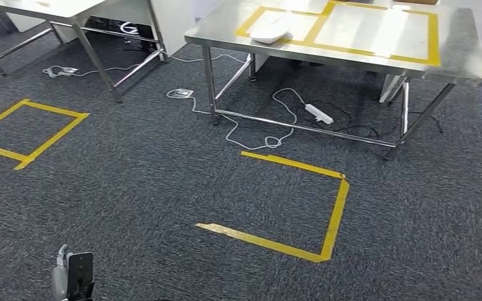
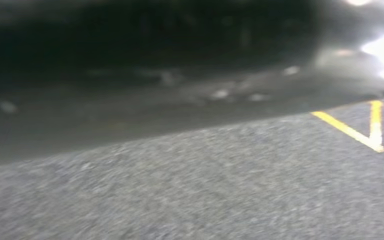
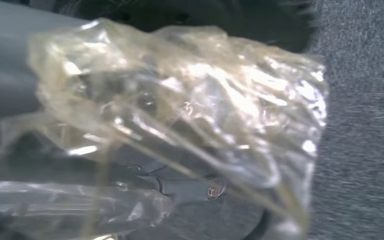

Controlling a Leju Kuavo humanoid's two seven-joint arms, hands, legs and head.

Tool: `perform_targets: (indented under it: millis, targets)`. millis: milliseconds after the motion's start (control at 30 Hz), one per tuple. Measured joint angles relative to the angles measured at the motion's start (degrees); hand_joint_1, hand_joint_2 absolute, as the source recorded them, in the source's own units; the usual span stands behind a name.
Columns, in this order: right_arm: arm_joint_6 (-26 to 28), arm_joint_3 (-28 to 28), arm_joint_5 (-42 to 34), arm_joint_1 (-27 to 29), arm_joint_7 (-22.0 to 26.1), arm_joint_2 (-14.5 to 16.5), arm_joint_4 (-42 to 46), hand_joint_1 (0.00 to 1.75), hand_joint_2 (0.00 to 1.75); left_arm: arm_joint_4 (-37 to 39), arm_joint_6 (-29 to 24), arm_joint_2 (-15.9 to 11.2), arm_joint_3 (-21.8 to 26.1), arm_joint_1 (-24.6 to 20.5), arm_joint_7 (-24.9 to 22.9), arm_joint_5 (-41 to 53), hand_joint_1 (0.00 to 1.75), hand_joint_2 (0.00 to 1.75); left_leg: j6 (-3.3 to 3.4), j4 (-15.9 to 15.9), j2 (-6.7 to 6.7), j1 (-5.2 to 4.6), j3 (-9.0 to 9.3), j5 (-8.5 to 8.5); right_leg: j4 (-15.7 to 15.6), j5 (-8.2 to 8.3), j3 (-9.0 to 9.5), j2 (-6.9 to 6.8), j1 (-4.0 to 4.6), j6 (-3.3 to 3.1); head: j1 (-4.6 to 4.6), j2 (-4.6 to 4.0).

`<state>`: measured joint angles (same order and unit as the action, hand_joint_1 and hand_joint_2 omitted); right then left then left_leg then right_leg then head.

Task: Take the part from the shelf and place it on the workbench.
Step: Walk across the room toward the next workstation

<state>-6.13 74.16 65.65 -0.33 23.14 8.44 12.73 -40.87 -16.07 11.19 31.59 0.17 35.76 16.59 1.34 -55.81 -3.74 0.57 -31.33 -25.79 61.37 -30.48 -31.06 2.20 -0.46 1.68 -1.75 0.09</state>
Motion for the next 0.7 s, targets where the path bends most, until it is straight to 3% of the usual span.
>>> perform_targets:
  millis: [67,100,167,233,300,367,400,433,500,567,600,667,700]
  targets:
    - [-0.03,0.06,0.12,-0.06,0.23,-0.08,0.01,0.0,0.0,2.11,1.08,-0.21,0.04,-0.43,-0.04,-0.25,0.0,0.0,-0.59,-0.17,-1.15,-0.1,-0.47,0.28,-5.19,1.24,2.32,2.03,-0.19,-0.31,-0.05,0.0]
    - [-0.05,0.07,0.16,-0.08,0.3,-0.09,0.01,0.0,0.0,2.95,1.33,-0.34,0.05,-0.53,-0.05,-0.27,0.0,0.0,-0.97,-0.18,-1.7,-0.1,-0.75,0.46,-5.74,1.01,2.5,2.21,-0.15,-0.53,-0.06,0.0]
    - [-0.06,0.07,0.24,-0.16,0.37,-0.1,0.01,0.0,0.0,4.7,1.9,-0.81,0.09,-0.62,-0.15,-0.26,0.0,0.0,-1.72,-0.19,-2.53,0.08,-1.19,0.74,-5.93,1.31,2.71,0.99,-0.17,-1.22,-0.06,0.0]
    - [-0.04,0.08,0.32,-0.28,0.51,-0.15,0.01,0.0,0.0,7.24,2.64,-1.42,0.15,-0.98,-0.47,-0.01,0.0,0.0,-2.25,-2.63,-0.74,0.01,-2.48,-1.0,-6.2,1.76,2.91,-0.51,-0.31,-1.98,-0.42,0.0]
    - [-0.02,0.12,0.44,-0.22,0.62,-0.2,0.01,0.0,0.0,10.46,3.01,-1.94,0.18,-1.58,-0.89,0.64,0.0,0.0,-2.58,-9.44,2.14,-0.04,-5.55,-5.04,-6.28,1.85,2.78,-2.15,-0.14,-2.38,-0.8,0.0]
    - [-0.04,0.16,0.55,-0.13,0.62,-0.24,0.01,0.0,0.0,13.83,3.06,-2.35,0.17,-1.83,-1.51,1.73,0.0,0.0,-2.74,-16.06,3.15,0.02,-8.33,-7.72,-6.25,1.77,2.66,-3.82,0.17,-2.53,-0.84,0.0]
    - [-0.06,0.18,0.61,-0.15,0.62,-0.26,0.01,0.0,0.0,15.47,3.06,-2.53,0.17,-1.8,-2.03,2.35,0.0,0.0,-2.68,-16.87,3.34,0.01,-8.46,-7.56,-6.24,1.72,2.64,-4.61,0.32,-2.57,-0.87,0.0]
    - [-0.1,0.21,0.65,-0.21,0.62,-0.26,0.01,0.0,0.0,16.94,3.07,-2.71,0.16,-1.73,-2.68,2.94,0.0,0.0,-2.48,-15.01,3.57,-0.02,-7.28,-6.21,-6.24,1.66,2.69,-5.29,0.46,-2.57,-0.87,0.0]
    - [-0.2,0.27,0.7,-0.36,0.62,-0.26,0.01,0.0,0.0,19.25,3.07,-3.02,0.13,-1.68,-3.83,3.74,0.0,0.0,-1.72,-7.13,5.41,-0.39,-2.85,-2.72,-6.22,1.44,2.93,-6.57,0.79,-2.43,-0.86,0.0]
    - [-0.25,0.38,0.71,-0.44,0.62,-0.27,0.01,0.0,0.0,20.82,3.07,-3.17,0.05,-1.88,-4.32,4.06,0.0,0.0,-0.96,-1.53,7.32,-0.88,0.06,-1.22,-6.07,1.09,3.0,-7.72,1.19,-2.02,-0.77,0.0]
    - [-0.25,0.45,0.71,-0.49,0.62,-0.28,0.01,0.0,0.0,21.48,3.08,-3.22,0.02,-1.93,-4.44,4.16,0.0,0.0,-0.72,-0.72,7.55,-1.07,0.34,-1.28,-6.01,0.94,3.06,-8.31,1.32,-1.78,-0.74,0.0]
    - [-0.25,0.56,0.76,-0.72,0.61,-0.32,0.01,0.0,0.0,22.75,3.4,-3.32,-0.07,-1.86,-5.37,4.75,0.0,0.0,-0.3,-0.44,6.39,-1.01,0.19,-1.09,-5.95,0.65,3.26,-9.13,1.3,-1.2,-0.71,0.0]
    - [-0.25,0.58,0.84,-0.86,0.61,-0.37,0.01,0.0,0.0,23.32,3.68,-3.4,-0.24,-1.78,-6.46,5.48,0.0,0.0,-0.04,-0.26,5.83,-0.89,0.18,-0.93,-5.46,0.12,3.15,-8.35,1.18,-0.85,-0.66,0.0]
